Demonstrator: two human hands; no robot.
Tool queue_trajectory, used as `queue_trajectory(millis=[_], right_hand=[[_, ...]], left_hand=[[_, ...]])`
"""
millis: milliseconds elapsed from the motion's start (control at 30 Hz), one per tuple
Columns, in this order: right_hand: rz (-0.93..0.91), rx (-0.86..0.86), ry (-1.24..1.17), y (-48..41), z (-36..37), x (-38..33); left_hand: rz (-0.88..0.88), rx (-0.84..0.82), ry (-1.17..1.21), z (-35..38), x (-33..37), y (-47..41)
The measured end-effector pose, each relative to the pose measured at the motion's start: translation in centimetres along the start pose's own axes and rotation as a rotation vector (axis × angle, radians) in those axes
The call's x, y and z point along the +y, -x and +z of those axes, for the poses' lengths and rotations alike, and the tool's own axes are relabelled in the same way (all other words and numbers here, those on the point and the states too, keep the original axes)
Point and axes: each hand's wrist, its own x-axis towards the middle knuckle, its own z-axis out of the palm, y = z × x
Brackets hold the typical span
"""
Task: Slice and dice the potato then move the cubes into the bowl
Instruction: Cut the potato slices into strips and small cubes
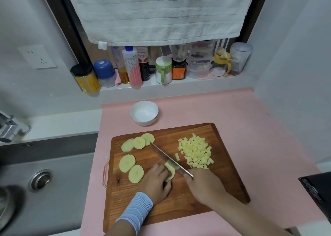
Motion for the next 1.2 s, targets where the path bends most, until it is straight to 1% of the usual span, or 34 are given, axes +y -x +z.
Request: queue_trajectory(millis=[133, 267, 467, 700, 900, 1067, 1200], right_hand=[[-0.005, 0.016, 0.036, 0.6, 0.9, -0.1], [0.023, 0.015, 0.022, 1.0, 1.1, 0.1], [0.079, -0.031, -0.023, 0.2, 1.8, 0.1], [0.092, -0.057, -0.018, -1.3, 1.8, -0.8], [0.074, -0.057, -0.022, -1.1, 1.6, -0.7], [0.022, -0.002, 0.025, 0.1, 1.5, -0.9], [0.005, 0.006, 0.036, 1.5, 1.6, -1.1]], left_hand=[[-0.005, 0.013, 0.025, -0.1, 0.2, -0.6], [-0.034, 0.022, 0.057, 0.4, -0.1, -0.4], [-0.039, 0.04, 0.08, 0.5, -0.2, -0.2], [-0.061, 0.066, 0.084, 0.5, 0.2, 0.5], [-0.047, 0.087, 0.08, 0.5, 0.5, 1.3], [-0.064, 0.087, 0.115, 0.5, 0.3, 1.1], [-0.066, 0.108, 0.138, 0.6, 0.3, 1.0]])
